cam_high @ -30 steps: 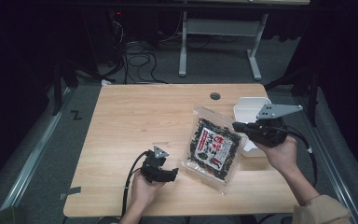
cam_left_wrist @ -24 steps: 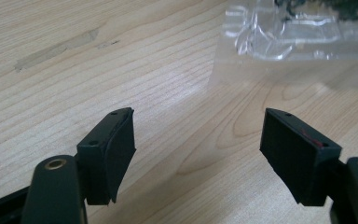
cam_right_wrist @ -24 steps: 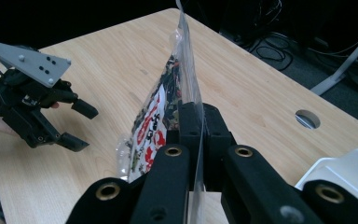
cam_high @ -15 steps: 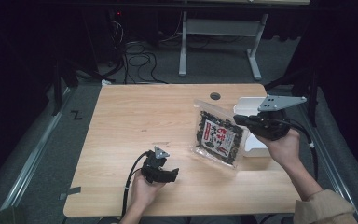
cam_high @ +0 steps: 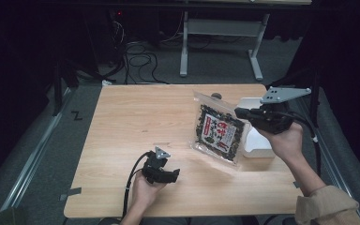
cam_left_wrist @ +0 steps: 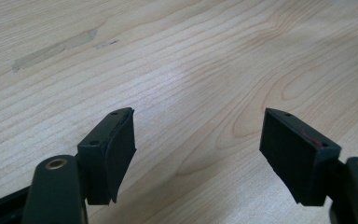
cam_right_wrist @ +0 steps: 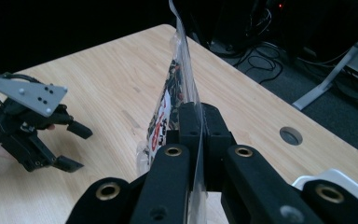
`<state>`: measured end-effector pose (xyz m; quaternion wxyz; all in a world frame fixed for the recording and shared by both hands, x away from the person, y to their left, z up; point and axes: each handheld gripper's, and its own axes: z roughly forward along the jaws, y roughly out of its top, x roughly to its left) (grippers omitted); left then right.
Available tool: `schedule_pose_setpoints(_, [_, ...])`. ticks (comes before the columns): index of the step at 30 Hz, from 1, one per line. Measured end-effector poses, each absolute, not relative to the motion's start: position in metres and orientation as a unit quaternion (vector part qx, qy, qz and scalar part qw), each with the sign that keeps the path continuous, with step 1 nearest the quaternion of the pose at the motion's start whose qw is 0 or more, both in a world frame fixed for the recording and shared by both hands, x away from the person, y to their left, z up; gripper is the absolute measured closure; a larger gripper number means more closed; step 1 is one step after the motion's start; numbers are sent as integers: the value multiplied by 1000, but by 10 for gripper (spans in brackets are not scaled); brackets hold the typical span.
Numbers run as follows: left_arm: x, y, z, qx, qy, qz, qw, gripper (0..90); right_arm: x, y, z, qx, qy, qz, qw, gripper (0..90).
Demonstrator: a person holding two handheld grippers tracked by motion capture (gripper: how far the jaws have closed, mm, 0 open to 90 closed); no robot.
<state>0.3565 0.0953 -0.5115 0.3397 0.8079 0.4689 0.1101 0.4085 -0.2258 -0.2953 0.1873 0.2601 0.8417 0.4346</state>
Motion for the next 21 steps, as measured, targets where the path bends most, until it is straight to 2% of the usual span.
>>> schedule_pose_setpoints(21, [356,95,-511,811,466,110,336,270,431,-240,-268,304,814,442,224,900])
